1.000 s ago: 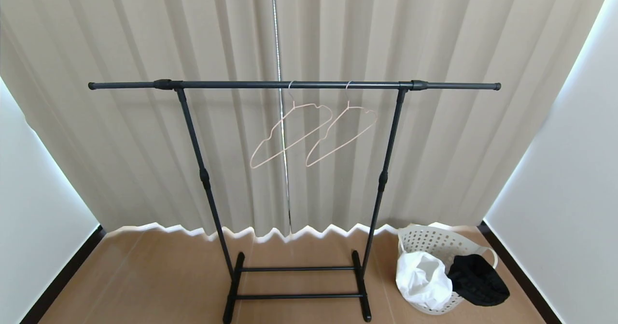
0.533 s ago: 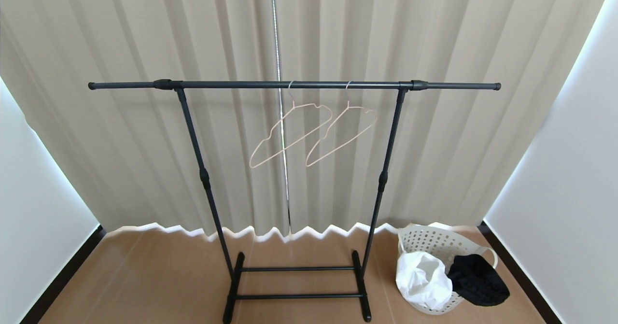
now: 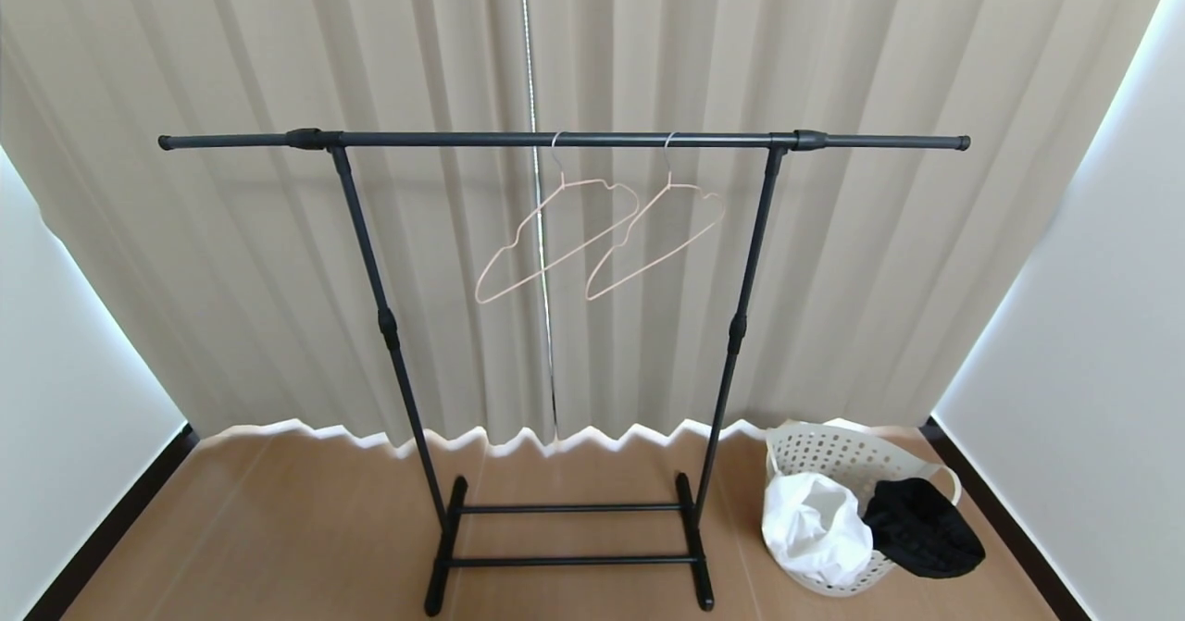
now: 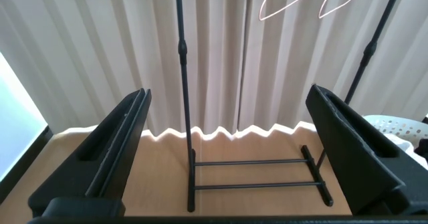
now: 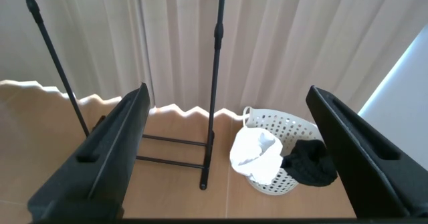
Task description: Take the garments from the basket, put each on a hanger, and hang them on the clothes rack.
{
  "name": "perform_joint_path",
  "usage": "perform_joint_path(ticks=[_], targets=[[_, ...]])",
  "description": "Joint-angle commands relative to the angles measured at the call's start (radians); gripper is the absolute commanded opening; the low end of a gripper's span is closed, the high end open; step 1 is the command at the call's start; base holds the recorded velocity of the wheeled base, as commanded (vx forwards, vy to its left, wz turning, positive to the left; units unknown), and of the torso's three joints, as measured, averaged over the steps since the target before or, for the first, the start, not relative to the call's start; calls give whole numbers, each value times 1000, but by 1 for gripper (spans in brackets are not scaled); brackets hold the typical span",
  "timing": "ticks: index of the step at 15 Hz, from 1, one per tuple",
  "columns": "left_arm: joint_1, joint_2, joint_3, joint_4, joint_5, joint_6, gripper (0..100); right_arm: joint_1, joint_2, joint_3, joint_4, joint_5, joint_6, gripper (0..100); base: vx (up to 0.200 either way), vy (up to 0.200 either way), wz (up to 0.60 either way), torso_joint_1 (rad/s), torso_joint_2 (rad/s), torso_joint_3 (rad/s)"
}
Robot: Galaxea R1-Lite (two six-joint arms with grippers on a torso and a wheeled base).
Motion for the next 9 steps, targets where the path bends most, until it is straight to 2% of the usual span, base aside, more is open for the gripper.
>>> perform_joint_path(ticks=[1, 9], targets=[[0, 1, 0, -1, 0, 0, 100, 0, 0, 0, 0, 0, 0, 100, 0, 0, 0, -159, 364, 207], [0, 1, 0, -1, 0, -2, 100, 0, 0, 0, 0, 2, 6, 100, 0, 0, 0, -163, 390, 225]])
